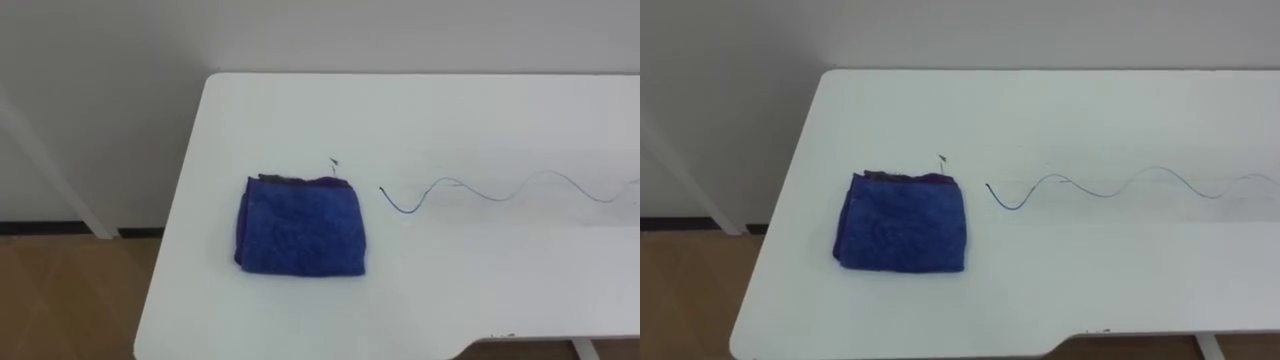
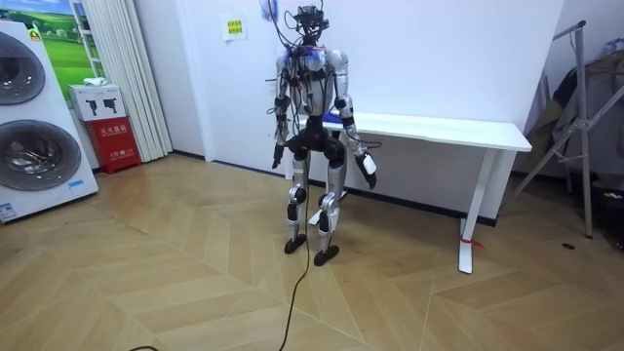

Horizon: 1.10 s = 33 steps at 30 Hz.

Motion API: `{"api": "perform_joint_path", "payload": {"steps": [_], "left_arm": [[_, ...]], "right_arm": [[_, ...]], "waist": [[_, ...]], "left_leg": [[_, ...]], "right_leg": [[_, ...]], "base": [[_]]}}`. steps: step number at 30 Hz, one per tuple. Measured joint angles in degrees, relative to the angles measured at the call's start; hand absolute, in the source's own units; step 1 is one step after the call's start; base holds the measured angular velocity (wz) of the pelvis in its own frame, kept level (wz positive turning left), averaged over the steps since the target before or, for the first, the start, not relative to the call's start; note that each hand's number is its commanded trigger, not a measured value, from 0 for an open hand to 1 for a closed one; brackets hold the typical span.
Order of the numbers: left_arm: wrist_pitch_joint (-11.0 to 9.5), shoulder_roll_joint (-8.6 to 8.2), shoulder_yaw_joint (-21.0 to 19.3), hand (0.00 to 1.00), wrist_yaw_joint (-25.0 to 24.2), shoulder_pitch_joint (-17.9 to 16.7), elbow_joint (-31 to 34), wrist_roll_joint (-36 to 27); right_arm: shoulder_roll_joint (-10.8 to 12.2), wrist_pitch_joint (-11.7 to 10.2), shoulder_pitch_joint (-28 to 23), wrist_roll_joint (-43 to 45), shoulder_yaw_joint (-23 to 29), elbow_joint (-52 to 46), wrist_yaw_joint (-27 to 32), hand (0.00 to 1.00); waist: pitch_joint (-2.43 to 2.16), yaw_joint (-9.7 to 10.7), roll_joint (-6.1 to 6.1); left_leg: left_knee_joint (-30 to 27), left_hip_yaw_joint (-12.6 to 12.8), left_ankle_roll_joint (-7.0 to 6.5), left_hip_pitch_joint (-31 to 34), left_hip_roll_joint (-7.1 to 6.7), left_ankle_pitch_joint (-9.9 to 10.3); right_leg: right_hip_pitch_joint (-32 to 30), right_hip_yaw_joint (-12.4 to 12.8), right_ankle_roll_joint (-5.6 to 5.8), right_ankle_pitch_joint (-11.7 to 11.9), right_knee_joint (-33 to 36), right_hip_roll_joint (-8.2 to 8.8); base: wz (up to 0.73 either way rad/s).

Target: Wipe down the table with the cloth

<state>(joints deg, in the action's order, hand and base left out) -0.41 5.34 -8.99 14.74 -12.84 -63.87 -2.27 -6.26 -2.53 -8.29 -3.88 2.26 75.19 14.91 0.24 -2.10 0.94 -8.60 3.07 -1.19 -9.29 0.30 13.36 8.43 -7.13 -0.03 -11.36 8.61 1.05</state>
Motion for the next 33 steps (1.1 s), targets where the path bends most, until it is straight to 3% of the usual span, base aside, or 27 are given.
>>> {"api": "perform_joint_path", "payload": {"steps": [2,7,9,12,13,15,19,22,24,28,30,33], "left_arm": [[0.48,0.31,-3.69,0.00,-0.65,-0.51,0.01,0.75],[1.03,1.40,-9.30,0.00,-1.22,-1.87,-0.12,0.68],[1.54,2.21,-11.84,0.00,-2.04,-2.00,-0.11,2.01],[1.75,3.69,-13.53,0.00,-2.47,-2.25,-0.08,3.04],[1.81,3.96,-13.52,0.00,-2.54,-2.23,-0.07,3.04],[1.88,4.92,-13.37,0.00,-2.53,-2.05,0.04,3.06],[2.39,5.02,-12.58,0.00,-3.01,-1.98,0.96,3.05],[2.84,4.95,-12.54,0.00,-3.62,-1.65,1.04,3.07],[2.85,4.99,-10.07,0.00,-3.76,-1.72,1.03,3.05],[2.89,4.90,-8.64,0.00,-4.03,-1.67,1.70,3.05],[2.86,4.92,-8.04,0.00,-3.84,-1.89,2.22,3.08],[2.71,4.82,-6.81,0.00,-3.63,-1.92,4.10,3.03]], "right_arm": [[-0.94,1.07,-0.33,-2.93,6.72,1.48,-0.80,0.00],[-4.76,2.48,-0.39,-8.24,17.69,1.43,-0.09,0.00],[-6.92,3.01,0.55,-9.81,23.88,1.44,1.50,0.00],[-10.45,3.93,2.94,-9.72,27.24,1.17,4.92,0.00],[-11.21,3.91,3.77,-9.71,27.48,1.12,5.58,0.00],[-13.14,3.85,6.31,-9.53,27.68,-0.24,8.34,0.00],[-13.77,3.82,8.81,-7.07,27.64,-5.75,12.02,0.00],[-14.15,3.80,11.46,-2.50,27.20,-8.90,14.07,0.00],[-14.54,3.79,13.43,2.60,24.94,-11.91,15.62,0.00],[-14.62,3.90,13.59,10.40,22.04,-19.52,16.91,0.00],[-14.60,3.81,13.40,15.53,18.90,-29.05,17.47,0.00],[-14.60,3.73,12.97,20.23,16.44,-38.71,17.49,0.00]], "waist": [[0.22,1.00,0.15],[-0.11,3.16,0.93],[-0.02,3.44,1.74],[-0.12,3.43,3.25],[0.07,3.45,3.23],[0.01,3.31,4.29],[-0.05,3.31,4.74],[-0.03,3.14,4.13],[-0.10,3.29,3.43],[-0.25,2.96,2.70],[-0.18,3.09,2.23],[-0.19,3.05,2.59]], "left_leg": [[0.40,0.27,0.00,-0.74,0.01,0.00],[0.80,1.12,-0.01,-1.34,-0.03,0.00],[0.77,1.63,-0.01,-1.56,0.01,-0.01],[0.70,2.28,-0.01,-1.26,0.01,-0.01],[0.69,2.47,-0.01,-1.16,0.02,-0.01],[0.63,2.84,-0.02,-0.77,0.00,0.00],[0.32,2.64,-0.14,-0.25,0.04,0.08],[0.48,2.81,-0.15,-0.32,0.07,0.09],[0.46,3.02,-0.15,-0.31,0.03,0.08],[0.39,3.02,-0.15,-0.38,0.01,0.06],[0.37,2.93,-0.15,-0.20,0.07,0.04],[0.30,2.73,-0.11,-0.15,0.18,0.01]], "right_leg": [[0.66,0.40,0.00,-0.02,0.00,-0.08],[0.63,1.10,0.01,-0.12,0.16,-0.15],[0.46,2.19,0.01,-0.13,0.29,-0.21],[-0.27,2.39,0.02,-0.12,0.50,-0.22],[-0.43,2.43,0.05,-0.10,0.51,-0.23],[-1.04,2.51,0.07,-0.09,1.06,-0.19],[-1.53,2.35,0.18,0.11,1.04,-0.21],[-1.68,2.46,0.17,0.12,1.10,-0.25],[-1.74,2.45,0.18,0.12,1.20,-0.21],[-1.75,2.45,0.18,0.11,1.19,-0.20],[-2.02,2.43,0.18,0.11,1.23,-0.21],[-1.98,2.12,0.17,0.11,1.37,-0.25]], "base": [[-0.09],[-0.11],[-0.14],[-0.12],[-0.16],[-0.06],[0.00],[-0.01],[0.00],[-0.01],[-0.02],[0.04]]}}
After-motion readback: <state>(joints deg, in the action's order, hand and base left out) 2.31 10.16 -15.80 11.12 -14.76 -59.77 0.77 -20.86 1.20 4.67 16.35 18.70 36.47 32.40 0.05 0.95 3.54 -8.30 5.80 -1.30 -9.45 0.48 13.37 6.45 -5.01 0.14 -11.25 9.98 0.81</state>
